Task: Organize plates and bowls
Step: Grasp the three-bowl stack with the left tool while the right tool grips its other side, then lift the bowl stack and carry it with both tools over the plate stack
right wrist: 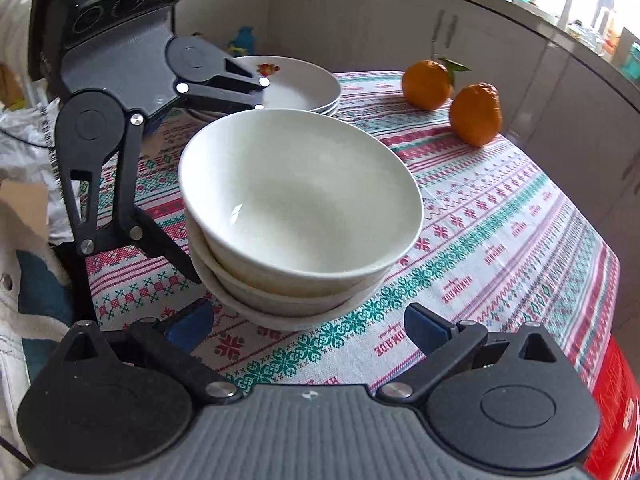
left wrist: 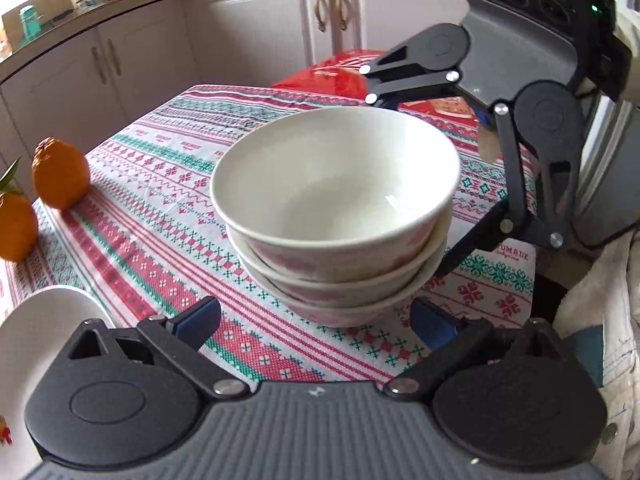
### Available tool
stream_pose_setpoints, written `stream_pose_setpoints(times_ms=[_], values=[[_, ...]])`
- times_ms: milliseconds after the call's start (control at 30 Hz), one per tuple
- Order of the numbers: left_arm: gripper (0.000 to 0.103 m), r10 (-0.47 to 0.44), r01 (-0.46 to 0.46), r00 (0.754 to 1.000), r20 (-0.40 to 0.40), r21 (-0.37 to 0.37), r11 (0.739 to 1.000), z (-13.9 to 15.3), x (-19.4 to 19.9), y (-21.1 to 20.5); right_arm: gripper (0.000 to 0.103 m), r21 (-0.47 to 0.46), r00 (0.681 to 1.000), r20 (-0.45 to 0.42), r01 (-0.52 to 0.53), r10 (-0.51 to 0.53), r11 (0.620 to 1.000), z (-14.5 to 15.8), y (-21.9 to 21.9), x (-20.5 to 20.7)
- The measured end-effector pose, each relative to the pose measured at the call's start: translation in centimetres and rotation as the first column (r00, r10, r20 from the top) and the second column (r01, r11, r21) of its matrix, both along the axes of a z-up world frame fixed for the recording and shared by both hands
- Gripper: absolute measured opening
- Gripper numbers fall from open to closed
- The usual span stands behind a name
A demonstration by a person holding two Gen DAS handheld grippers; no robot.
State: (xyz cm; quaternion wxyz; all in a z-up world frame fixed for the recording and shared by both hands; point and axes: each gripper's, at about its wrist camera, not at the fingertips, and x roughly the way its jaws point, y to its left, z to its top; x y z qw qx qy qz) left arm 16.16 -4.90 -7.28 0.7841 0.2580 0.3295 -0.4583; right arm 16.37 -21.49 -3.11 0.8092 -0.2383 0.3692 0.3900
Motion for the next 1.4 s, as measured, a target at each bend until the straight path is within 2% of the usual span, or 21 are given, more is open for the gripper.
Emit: stream_pose_setpoints(times_ms=[167,233,333,667,967,1400], values=[[0.099,-0.077,0.078,0.997,-0.026,0.017,0.997,0.4,0.4,-0.6,0.1,-0.006,0.998,-0.028,-0.061,0.061,0.998,0.2,0.3,1.1],[0.094,-0.103,0.104,0.994,-0.037,0.023,0.994,0.4,0.6,-0.9,0.099,-0.006,0.996,-0.038,-0.082,0.082,0.997,0.2,0.4,1.3],[0.092,-0.125,0.127,0.99,-0.057,0.022,0.992,0.5,1.1,-1.1,0.095,0.004,0.992,-0.064,-0.105,0.105,0.994,0.2,0.6,1.8],[0.09,-0.184,0.187,0.979,-0.091,0.026,0.982,1.1,2.1,-1.1,0.09,0.01,0.985,-0.089,-0.145,0.145,0.989,0.3,0.9,1.9],[0.087,-0.213,0.216,0.969,-0.125,0.016,0.976,1.0,2.8,-1.2,0.089,0.006,0.983,-0.101,-0.154,0.154,0.988,0.4,0.9,2.3],[0.086,-0.216,0.218,0.969,-0.124,0.005,0.976,1.4,2.5,-0.7,0.089,0.0,0.982,-0.117,-0.148,0.147,0.989,1.1,1.5,2.1]])
